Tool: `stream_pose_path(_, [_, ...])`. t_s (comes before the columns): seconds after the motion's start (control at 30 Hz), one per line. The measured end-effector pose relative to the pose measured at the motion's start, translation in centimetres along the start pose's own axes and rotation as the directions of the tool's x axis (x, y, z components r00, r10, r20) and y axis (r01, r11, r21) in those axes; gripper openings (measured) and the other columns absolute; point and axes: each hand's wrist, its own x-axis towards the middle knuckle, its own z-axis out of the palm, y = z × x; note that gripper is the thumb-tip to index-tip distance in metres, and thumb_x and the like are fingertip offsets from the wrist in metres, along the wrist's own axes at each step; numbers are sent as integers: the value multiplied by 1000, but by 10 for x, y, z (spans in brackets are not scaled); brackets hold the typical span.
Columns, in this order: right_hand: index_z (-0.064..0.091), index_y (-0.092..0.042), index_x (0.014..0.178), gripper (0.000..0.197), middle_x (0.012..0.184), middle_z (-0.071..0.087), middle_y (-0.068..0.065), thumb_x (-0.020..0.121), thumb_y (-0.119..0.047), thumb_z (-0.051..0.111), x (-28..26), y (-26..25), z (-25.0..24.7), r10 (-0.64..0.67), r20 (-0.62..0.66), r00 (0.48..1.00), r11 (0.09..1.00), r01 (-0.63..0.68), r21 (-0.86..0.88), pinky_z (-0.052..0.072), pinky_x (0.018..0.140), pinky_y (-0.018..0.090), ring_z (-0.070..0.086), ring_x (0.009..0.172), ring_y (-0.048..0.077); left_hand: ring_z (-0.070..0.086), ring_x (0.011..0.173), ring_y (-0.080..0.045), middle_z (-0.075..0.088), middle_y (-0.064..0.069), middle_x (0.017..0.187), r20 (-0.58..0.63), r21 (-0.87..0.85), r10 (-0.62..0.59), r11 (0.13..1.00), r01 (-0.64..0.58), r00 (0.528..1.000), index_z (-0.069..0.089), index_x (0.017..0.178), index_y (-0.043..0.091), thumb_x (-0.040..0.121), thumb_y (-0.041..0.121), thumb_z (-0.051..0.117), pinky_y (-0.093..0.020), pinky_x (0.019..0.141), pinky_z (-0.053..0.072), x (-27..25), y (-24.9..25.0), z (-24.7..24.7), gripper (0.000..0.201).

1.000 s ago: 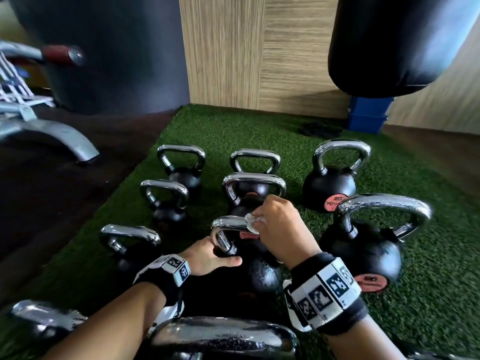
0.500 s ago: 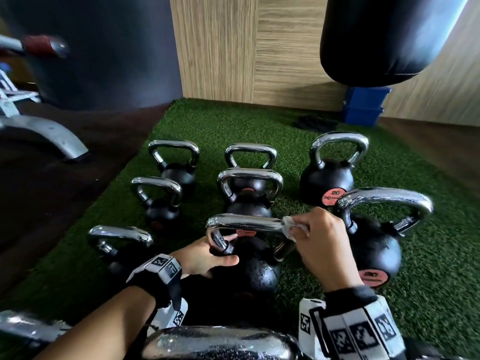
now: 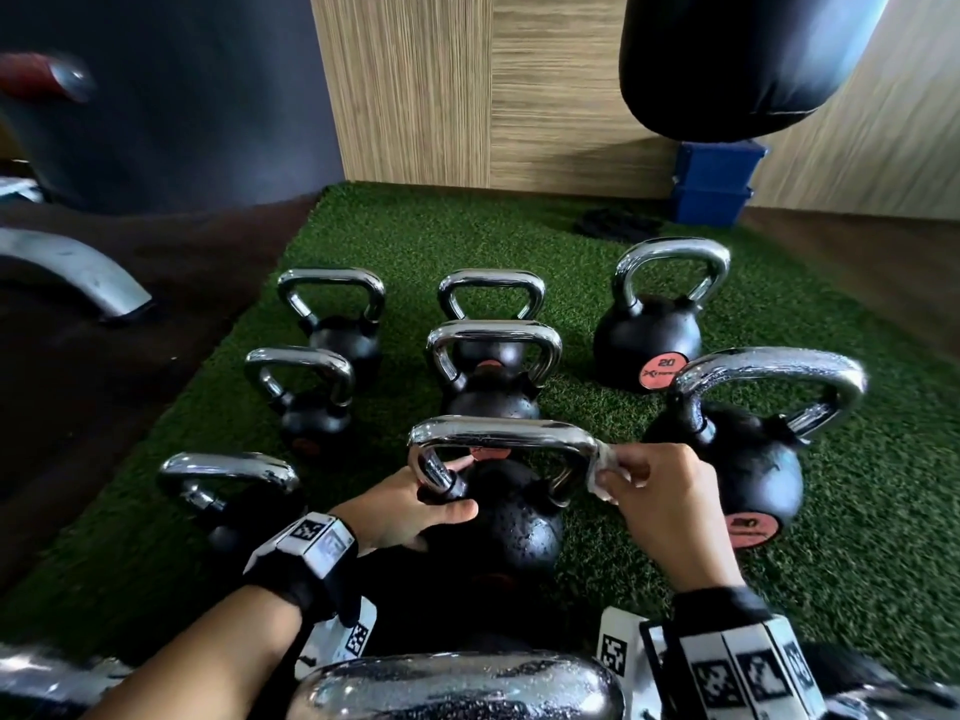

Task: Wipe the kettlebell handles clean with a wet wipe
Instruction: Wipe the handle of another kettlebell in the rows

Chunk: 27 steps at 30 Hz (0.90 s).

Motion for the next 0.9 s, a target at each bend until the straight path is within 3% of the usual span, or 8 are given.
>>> stream_pose_path(0.23, [78, -16, 68, 14, 64, 74, -13, 78, -6, 81, 1, 12, 18, 132, 206, 970, 982, -157, 110, 63, 68, 32, 71, 60, 2, 61, 98, 17, 50, 43, 124, 20, -179, -28, 983, 31, 999, 57, 123, 59, 75, 53, 82, -36, 74, 64, 3, -4, 5, 55])
stream_pose_path(0.37, [76, -12, 65, 16, 65, 75, -1, 80, -4, 77, -1, 12, 20, 174, 286, 942, 965, -221, 142, 64, 73, 37, 73, 64, 11, 57, 110, 12, 51, 43, 126, 0, -128, -18, 992, 18, 1000, 59, 115, 60, 67, 62, 80, -25, 72, 60, 4, -3, 5, 52])
stream_pose_path(0.47, [79, -19, 69, 14, 65, 74, -4, 81, -11, 79, -4, 12, 12, 194, 224, 955, 972, -218, 87, 58, 63, 27, 70, 64, 11, 49, 131, 2, 49, 31, 139, 24, 110, 10, 994, -12, 1000, 50, 140, 52, 70, 70, 80, -11, 99, 41, 4, -3, -6, 79])
stream_pose_path(0.57, [81, -20, 80, 5, 68, 73, -9, 78, -16, 84, -6, 7, -9, 148, 32, 988, 989, -148, 6, 41, 50, 14, 62, 60, 1, 59, 128, -8, 65, 12, 136, 39, 317, -43, 948, 28, 998, 66, 130, 31, 83, 26, 83, -22, 110, 44, -1, 3, -32, 50])
stream_pose_path(0.63, [78, -23, 86, 18, 69, 73, -12, 72, -17, 88, -5, -2, -25, 122, -13, 992, 990, -121, 78, 38, 50, 11, 64, 59, -2, 69, 114, -11, 75, 6, 119, -141, 292, 22, 956, 20, 990, 69, 115, 35, 90, 6, 75, -13, 90, 50, -11, 13, -52, 38])
stream_pose_path(0.73, [73, -26, 78, 24, 69, 74, -13, 66, -18, 92, 1, -27, -41, -24, -7, 1000, 976, 25, 215, 44, 54, 9, 66, 61, 0, 74, 102, -8, 78, 14, 108, -460, 203, 219, 969, -138, 860, 73, 116, 40, 95, 23, 72, -21, 88, 56, -30, 46, -72, 27])
stream_pose_path(0.8, [74, -27, 75, 24, 71, 73, -14, 64, -19, 93, 7, -48, -44, -149, 15, 989, 950, 139, 279, 46, 58, 8, 66, 61, 1, 75, 104, -13, 79, 9, 108, -404, -3, 322, 936, -353, 856, 74, 117, 36, 91, 33, 70, -25, 88, 60, -40, 77, -71, 27])
stream_pose_path(0.9, [75, -26, 73, 24, 79, 70, -8, 61, -21, 95, 16, -73, -41, -279, 40, 960, 909, 250, 334, 48, 59, 8, 66, 63, 2, 72, 113, -15, 77, 5, 119, -206, -233, 376, 878, -418, 904, 74, 118, 29, 88, 37, 64, -24, 90, 59, -46, 116, -62, 33])
